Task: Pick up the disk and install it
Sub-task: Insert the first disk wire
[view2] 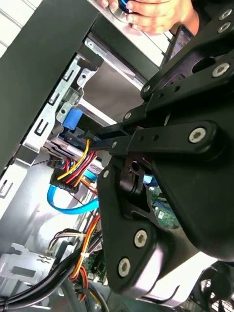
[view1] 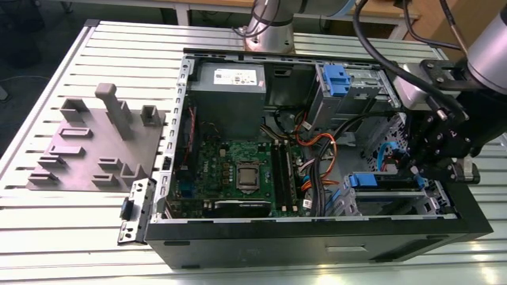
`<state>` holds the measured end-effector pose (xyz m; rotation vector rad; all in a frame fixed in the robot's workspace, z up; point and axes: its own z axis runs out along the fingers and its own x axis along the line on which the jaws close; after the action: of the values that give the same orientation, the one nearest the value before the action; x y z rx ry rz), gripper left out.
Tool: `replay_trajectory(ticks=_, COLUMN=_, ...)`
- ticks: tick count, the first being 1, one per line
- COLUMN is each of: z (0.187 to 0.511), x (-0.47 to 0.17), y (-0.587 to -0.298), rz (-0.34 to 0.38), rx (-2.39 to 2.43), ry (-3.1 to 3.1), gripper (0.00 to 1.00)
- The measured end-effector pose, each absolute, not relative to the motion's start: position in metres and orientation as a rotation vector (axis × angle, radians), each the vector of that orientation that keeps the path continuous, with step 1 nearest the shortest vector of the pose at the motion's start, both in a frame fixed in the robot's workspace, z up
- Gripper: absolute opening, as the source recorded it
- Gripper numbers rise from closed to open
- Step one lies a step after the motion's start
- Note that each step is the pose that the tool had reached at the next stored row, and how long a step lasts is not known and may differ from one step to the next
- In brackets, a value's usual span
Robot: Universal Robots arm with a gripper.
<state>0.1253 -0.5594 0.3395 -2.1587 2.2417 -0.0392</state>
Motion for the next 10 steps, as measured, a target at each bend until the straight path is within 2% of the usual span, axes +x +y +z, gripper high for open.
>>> replay_trajectory(ticks=10, z=0.3350, x=0.1233, y=-0.5604, rz=-0.041, rx=-2.148, ry=2.231, gripper=0.16)
